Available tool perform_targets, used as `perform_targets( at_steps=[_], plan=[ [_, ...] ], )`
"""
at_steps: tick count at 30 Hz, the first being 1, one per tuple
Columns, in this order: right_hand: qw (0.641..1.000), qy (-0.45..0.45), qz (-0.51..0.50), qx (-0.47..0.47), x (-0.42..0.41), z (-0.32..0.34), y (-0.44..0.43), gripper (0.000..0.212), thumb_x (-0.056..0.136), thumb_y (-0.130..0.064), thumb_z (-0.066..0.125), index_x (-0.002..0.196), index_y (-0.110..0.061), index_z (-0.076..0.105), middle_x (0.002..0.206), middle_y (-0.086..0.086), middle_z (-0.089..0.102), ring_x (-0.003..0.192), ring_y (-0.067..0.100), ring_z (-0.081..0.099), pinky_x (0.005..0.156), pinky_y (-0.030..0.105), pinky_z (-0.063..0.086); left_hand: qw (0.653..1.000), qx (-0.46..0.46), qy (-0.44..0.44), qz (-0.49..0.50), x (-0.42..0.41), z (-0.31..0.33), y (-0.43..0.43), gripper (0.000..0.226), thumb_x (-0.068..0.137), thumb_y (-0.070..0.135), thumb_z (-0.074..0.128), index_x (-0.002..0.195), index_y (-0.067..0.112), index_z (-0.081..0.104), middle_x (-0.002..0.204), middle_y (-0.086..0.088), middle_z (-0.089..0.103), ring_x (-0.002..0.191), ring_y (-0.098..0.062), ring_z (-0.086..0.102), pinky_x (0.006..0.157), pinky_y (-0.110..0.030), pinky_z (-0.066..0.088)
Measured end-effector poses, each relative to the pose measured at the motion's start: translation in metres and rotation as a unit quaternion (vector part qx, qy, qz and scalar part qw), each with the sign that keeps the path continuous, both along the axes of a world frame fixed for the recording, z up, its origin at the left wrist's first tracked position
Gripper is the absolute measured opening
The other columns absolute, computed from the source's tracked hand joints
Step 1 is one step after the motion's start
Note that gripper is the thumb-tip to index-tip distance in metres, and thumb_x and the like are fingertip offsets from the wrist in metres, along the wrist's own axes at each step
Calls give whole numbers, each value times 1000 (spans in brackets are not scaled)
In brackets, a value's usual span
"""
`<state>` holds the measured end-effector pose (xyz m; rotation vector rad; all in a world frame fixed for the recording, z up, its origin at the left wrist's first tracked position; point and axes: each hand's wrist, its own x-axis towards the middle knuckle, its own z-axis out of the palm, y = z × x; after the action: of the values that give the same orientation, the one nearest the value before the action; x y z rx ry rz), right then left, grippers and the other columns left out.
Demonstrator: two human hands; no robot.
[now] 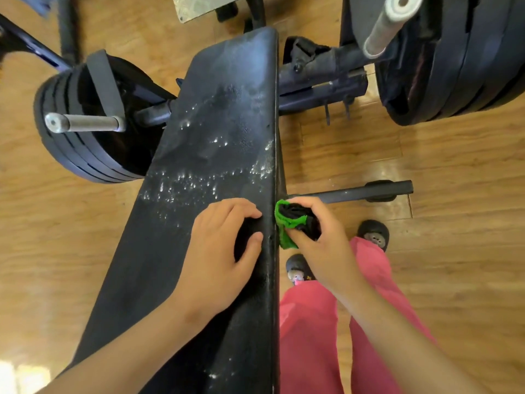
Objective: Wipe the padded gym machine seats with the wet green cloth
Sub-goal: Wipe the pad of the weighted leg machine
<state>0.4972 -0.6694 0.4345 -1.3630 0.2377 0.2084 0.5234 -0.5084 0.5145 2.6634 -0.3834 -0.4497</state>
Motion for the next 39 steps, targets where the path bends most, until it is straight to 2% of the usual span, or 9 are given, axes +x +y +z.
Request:
perform_targets(
  at_steps=[3,7,11,15,19,23,28,33,39],
  plan=[
    [999,-4,29,-25,23,-8,-5,37,83,8,63,106,-22,61,100,-14,66,100,1,61,89,17,46,1000,8,-1,-6,0,0,2,27,89,35,47,111,26,60,117,19,54,117,-3,48,106,-21,24],
    [995,-34,38,-90,76,-27,-11,32,84,0,65,107,-20,59,99,-18,62,96,-5,58,84,11,43,1000,-7,-14,24,25,2,-3,26,90,40,44,107,29,60,102,23,57,107,8,46,107,-21,24],
    [991,-12,60,-117,126,-50,-16,27,88,-3,63,109,-20,59,101,-12,63,97,-1,58,80,13,45,995,-7,-81,51,95,-14,-7,31,94,29,49,119,16,60,113,8,62,109,-12,55,100,-35,40],
    [995,1,45,-92,125,-49,-15,29,88,-1,64,109,-20,58,101,-13,63,98,-1,58,84,16,47,992,27,-103,70,177,-55,-3,32,95,21,48,122,9,58,121,-6,61,116,-24,54,101,-39,40],
    [997,43,49,-31,82,-29,-15,35,85,5,64,105,-24,60,98,-14,66,99,0,61,85,15,48,993,76,-77,44,226,-89,-19,32,95,19,46,123,7,57,124,-10,60,117,-30,52,99,-40,37],
    [993,85,73,25,53,-15,-15,41,84,11,63,106,-24,62,99,-14,67,99,2,63,83,15,48,993,99,-52,27,226,-111,-33,26,97,18,47,118,8,59,120,-9,60,110,-28,54,96,-40,39],
    [994,78,68,23,73,-26,-14,43,83,11,61,102,-27,61,98,-18,66,98,1,62,85,15,48,992,65,-83,63,216,-123,-29,22,95,19,51,112,12,62,114,-3,62,107,-22,53,90,-27,33],
    [998,40,49,-29,124,-57,-11,45,83,10,60,100,-32,58,99,-15,63,99,1,59,86,17,47,990,53,-108,72,218,-126,-31,18,90,19,56,104,12,65,105,-2,65,100,-22,57,89,-30,37],
    [994,15,64,-86,172,-84,-17,32,86,3,62,109,-19,58,99,-17,60,97,-5,57,84,15,47,989,55,-108,80,218,-123,-33,19,88,17,57,104,12,66,105,-1,66,100,-21,58,91,-29,37]
  ],
)
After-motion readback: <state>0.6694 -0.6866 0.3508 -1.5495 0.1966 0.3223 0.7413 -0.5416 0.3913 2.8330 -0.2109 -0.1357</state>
